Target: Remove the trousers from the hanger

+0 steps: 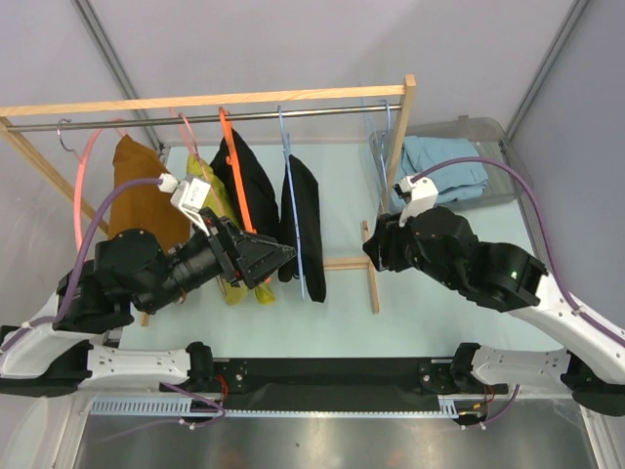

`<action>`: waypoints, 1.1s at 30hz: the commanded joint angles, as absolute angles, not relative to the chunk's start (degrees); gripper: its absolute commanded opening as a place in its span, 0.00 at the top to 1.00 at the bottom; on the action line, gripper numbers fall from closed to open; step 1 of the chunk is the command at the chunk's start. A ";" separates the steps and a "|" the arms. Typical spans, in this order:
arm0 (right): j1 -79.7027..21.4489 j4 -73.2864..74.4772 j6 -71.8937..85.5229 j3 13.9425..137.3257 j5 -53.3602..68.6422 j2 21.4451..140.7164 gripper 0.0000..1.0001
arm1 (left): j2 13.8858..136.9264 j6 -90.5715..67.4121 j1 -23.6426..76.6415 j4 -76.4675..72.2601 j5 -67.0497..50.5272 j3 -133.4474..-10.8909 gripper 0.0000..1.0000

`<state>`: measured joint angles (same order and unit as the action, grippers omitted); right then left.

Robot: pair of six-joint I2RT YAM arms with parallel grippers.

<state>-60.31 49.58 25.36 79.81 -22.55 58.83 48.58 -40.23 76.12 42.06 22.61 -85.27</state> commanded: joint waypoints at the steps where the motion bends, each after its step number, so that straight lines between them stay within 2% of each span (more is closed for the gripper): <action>1: -59.94 49.40 25.66 79.19 -21.28 55.11 0.43 | 50.71 -36.39 76.03 47.02 27.24 -90.43 0.33; 3: -60.03 49.39 25.84 78.32 -20.66 53.62 0.33 | 51.94 -34.99 75.15 47.81 27.34 -92.19 0.32; 6: -59.94 49.22 25.58 77.44 -19.60 50.28 0.25 | 54.05 -33.49 71.74 48.43 24.89 -94.56 0.32; 11: -59.94 48.60 25.57 75.50 -18.72 43.26 0.04 | 57.48 -34.01 60.66 46.50 6.53 -94.05 0.32; 14: -60.03 48.78 25.66 75.15 -17.84 39.48 0.03 | 58.10 -35.51 57.05 43.44 2.82 -91.16 0.33; 21: -59.94 50.63 27.95 74.54 -17.05 32.09 0.02 | 57.92 -38.84 54.67 38.23 3.69 -87.10 0.33; 33: -59.85 49.84 29.71 72.86 -14.95 29.97 0.05 | 56.60 -40.96 52.74 34.37 7.65 -84.20 0.41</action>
<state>-60.10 50.83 28.42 73.71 -16.34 30.35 57.14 -40.10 54.08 37.54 5.89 -84.64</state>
